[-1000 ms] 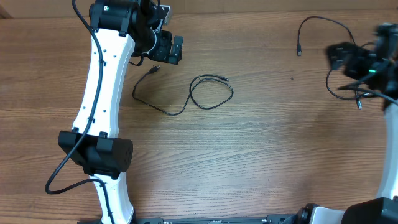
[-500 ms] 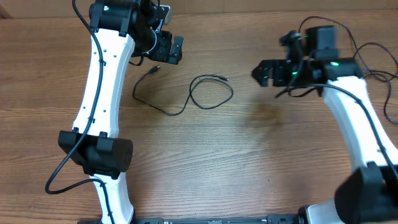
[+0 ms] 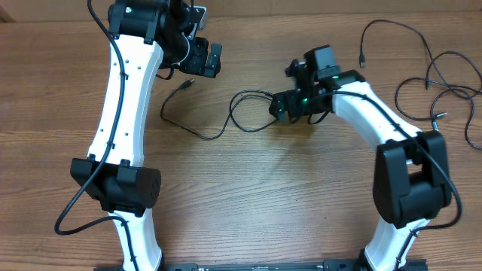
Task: Untangle cables
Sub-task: 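Move the right gripper to the remaining center cable and grasp it, then pull the last cable with the right gripper to the upper right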
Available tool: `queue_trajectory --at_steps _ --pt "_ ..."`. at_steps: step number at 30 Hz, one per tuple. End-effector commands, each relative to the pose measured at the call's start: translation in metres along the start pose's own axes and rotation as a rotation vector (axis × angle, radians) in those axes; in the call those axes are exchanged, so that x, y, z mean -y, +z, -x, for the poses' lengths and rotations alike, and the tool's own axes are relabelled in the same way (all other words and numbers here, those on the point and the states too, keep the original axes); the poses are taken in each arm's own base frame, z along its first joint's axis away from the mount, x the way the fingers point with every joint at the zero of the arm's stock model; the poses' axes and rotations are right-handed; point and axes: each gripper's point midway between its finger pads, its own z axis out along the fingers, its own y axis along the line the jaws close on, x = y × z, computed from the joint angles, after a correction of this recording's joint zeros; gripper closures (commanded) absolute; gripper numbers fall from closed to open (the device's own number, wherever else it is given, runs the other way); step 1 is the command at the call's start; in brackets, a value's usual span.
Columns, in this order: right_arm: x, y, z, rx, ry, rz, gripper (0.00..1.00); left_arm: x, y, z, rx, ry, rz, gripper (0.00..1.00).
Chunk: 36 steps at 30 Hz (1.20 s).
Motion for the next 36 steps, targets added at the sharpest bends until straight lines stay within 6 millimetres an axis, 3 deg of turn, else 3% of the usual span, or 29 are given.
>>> queue_trajectory --at_steps 1,7,17,30,36 --pt "0.006 0.023 -0.001 -0.011 -0.042 -0.089 0.05 0.006 -0.013 0.004 0.037 0.026 -0.012 0.0" --pt "0.004 0.043 0.008 0.024 -0.068 -0.095 0.19 0.006 -0.013 0.004 0.037 0.026 -0.012 0.0" --pt "0.003 0.045 0.024 0.091 -0.079 -0.09 0.4 0.006 -0.013 0.004 0.037 0.026 -0.012 0.0" --pt "0.004 0.047 0.024 0.09 -0.079 -0.091 0.39 0.006 -0.013 0.004 0.037 0.026 -0.012 0.0" --pt "0.008 0.06 0.017 0.066 -0.074 -0.092 0.36 0.006 -0.013 0.004 0.037 0.026 -0.012 0.0"
